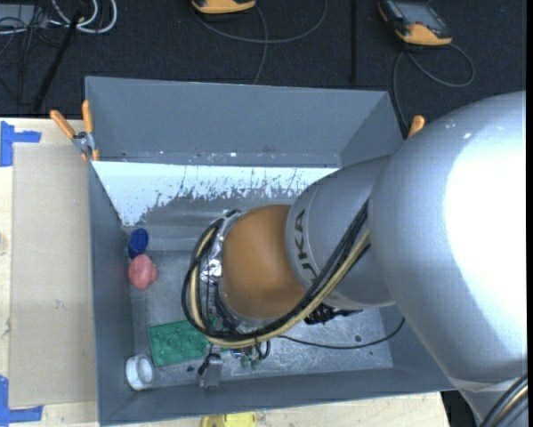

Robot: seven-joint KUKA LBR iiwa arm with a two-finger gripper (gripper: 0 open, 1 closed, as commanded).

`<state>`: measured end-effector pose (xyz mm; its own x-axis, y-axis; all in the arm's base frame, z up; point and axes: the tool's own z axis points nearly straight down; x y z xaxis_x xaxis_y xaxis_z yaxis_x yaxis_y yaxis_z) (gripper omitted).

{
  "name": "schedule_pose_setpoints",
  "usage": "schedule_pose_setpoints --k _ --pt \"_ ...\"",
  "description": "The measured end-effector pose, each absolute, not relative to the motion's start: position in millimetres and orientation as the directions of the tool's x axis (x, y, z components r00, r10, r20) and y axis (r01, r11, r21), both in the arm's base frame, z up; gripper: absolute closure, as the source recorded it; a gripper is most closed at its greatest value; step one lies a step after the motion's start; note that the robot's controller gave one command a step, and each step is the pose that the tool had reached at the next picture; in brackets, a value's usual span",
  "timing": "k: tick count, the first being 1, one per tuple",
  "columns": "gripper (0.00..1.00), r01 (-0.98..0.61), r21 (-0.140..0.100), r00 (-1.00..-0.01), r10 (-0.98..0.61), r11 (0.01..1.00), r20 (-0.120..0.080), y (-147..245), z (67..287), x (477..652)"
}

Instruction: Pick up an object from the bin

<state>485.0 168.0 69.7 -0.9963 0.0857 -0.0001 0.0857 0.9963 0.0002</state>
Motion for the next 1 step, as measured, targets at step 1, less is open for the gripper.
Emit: schedule_pose_setpoints --k 1 --pt "0.00 -0.050 -0.001 -0.999 -0.050 0.999 -0.006 195.6 70.7 484.0"
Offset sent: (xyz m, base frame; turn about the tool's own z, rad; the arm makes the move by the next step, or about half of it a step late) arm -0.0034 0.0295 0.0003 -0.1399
